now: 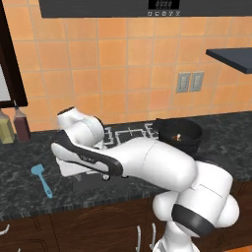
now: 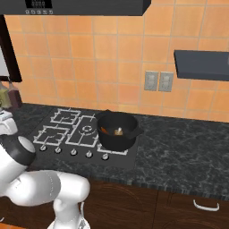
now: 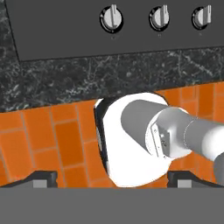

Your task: Put the carrot and mushroom in the pot. Retrieve the spatula and lightly stir the vegetables in the pot.

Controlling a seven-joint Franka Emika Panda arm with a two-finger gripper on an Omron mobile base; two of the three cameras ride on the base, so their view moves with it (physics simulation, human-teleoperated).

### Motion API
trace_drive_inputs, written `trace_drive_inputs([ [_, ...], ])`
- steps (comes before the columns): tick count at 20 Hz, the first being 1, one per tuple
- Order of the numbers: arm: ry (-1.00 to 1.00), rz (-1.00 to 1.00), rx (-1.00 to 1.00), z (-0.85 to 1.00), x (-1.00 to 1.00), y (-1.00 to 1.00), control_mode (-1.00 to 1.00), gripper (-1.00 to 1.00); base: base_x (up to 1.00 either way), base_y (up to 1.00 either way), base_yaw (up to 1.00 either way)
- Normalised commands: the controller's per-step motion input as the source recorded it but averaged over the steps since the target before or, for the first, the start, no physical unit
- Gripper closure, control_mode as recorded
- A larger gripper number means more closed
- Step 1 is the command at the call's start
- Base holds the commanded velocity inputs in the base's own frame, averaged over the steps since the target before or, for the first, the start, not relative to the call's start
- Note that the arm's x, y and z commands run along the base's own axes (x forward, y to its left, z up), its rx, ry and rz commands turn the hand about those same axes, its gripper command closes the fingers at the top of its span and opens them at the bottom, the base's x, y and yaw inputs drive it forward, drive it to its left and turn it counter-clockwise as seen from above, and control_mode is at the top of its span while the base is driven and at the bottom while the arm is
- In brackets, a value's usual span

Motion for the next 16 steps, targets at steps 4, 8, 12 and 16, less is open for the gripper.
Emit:
trace_drive_inputs([
  [4, -0.1, -0.07, 0.08, -0.3, 0.15, 1.0, -1.0, -1.0, 0.0, 0.0, 0.0],
  [8, -0.05, -0.02, 0.09, -0.48, 0.52, 0.83, -1.0, -1.0, 0.0, 0.0, 0.0],
  [12, 0.03, 0.01, 0.01, -0.33, 0.4, 0.51, -1.0, -1.0, 0.0, 0.0, 0.0],
  [16, 0.1, 0.04, 0.0, -0.27, 0.36, 0.57, -1.0, -1.0, 0.0, 0.0, 0.0],
])
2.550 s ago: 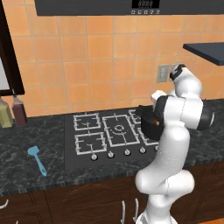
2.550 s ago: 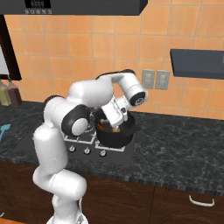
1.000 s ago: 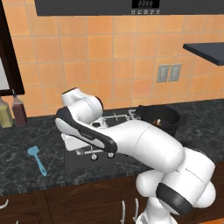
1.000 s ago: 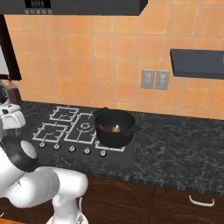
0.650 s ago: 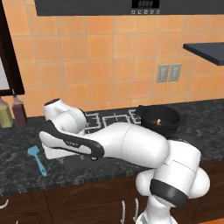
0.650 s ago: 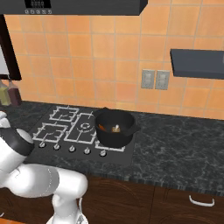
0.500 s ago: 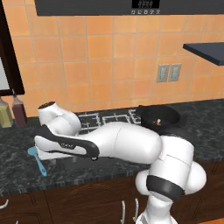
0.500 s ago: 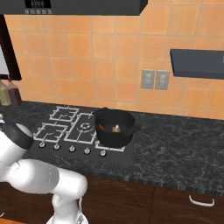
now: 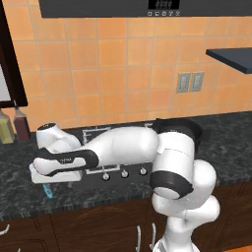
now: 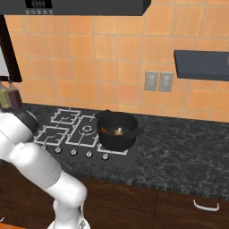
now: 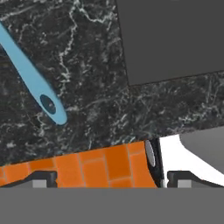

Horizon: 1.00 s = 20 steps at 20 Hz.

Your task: Put the carrot and mushroom in the pot. Retrieve the spatula and lightly stir the vegetables in the pot.

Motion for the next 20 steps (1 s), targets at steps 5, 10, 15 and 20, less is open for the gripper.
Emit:
trace_drive_inputs([
  [5, 0.08, 0.04, 0.0, -0.45, 0.32, 0.36, -1.0, -1.0, 0.0, 0.0, 0.0],
  [10, 0.01, 0.01, -0.04, -0.16, 0.38, 0.49, -1.0, -1.0, 0.0, 0.0, 0.0],
  [15, 0.0, 0.02, -0.01, -0.36, 0.02, 0.16, -1.0, -1.0, 0.0, 0.0, 0.0],
  [20, 0.0, 0.03, 0.0, -0.41, 0.03, -0.01, -1.0, -1.0, 0.0, 0.0, 0.0],
])
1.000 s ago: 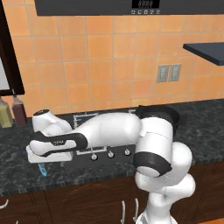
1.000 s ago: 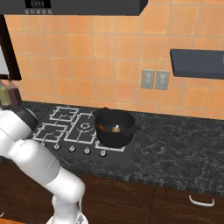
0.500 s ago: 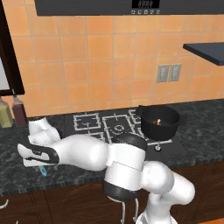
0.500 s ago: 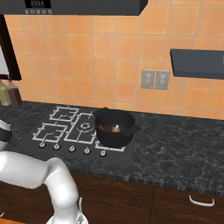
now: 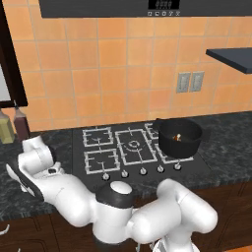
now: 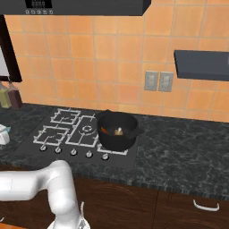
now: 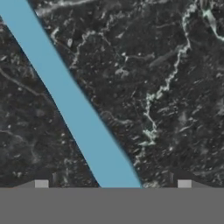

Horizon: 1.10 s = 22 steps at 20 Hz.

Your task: Put the carrot and mushroom in the pot. Retrieve the spatula and lightly stir the vegetables in the pot.

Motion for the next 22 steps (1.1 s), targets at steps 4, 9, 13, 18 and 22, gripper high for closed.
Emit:
trace_drive_inputs([
  [4, 0.0, 0.06, 0.0, -0.47, 0.0, -0.13, -1.0, -1.0, 0.0, 0.0, 0.0],
  [9, -0.01, 0.07, 0.0, -0.46, 0.0, -0.32, -1.0, 1.0, 0.0, 0.0, 0.0],
  [13, -0.02, 0.07, 0.06, -0.62, 0.0, -0.63, -1.0, 1.0, 0.0, 0.0, 0.0],
  [18, -0.01, 0.04, 0.14, -0.6, -0.23, -0.4, -1.0, 1.0, 0.0, 0.0, 0.0],
  [22, -0.11, 0.0, 0.03, 0.15, -0.36, -0.14, -1.0, 1.0, 0.0, 0.0, 0.0],
])
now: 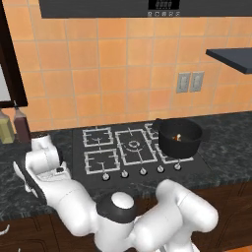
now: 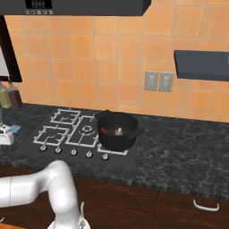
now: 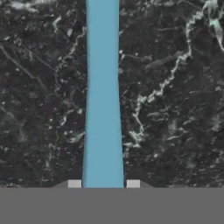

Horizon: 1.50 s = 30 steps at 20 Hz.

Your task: Put the carrot and mushroom in the pot. Retrieve the spatula and lightly stir the vegetables in the pot.

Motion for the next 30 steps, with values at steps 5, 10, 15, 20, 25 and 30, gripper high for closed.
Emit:
trace_drive_inputs([
  [5, -0.06, 0.0, 0.07, 0.86, -0.4, -0.27, -1.0, 1.0, 0.0, 0.0, 0.0],
  [10, 0.0, 0.0, 0.19, 1.0, -0.31, -0.46, -1.0, 1.0, 0.0, 0.0, 0.0],
  [15, 0.05, 0.0, 0.25, 1.0, -0.06, -0.78, -1.0, 1.0, 0.0, 0.0, 0.0],
  [20, 0.24, -0.11, 0.24, 0.88, 0.24, -0.98, -1.0, 1.0, 0.0, 0.0, 0.0],
  [25, 0.37, -0.25, 0.21, 0.56, 0.44, -1.0, -1.0, 1.0, 0.0, 0.0, 0.0],
  [30, 0.4, -0.28, 0.24, 0.4, 0.24, -1.0, -1.0, 1.0, 0.0, 0.0, 0.0],
])
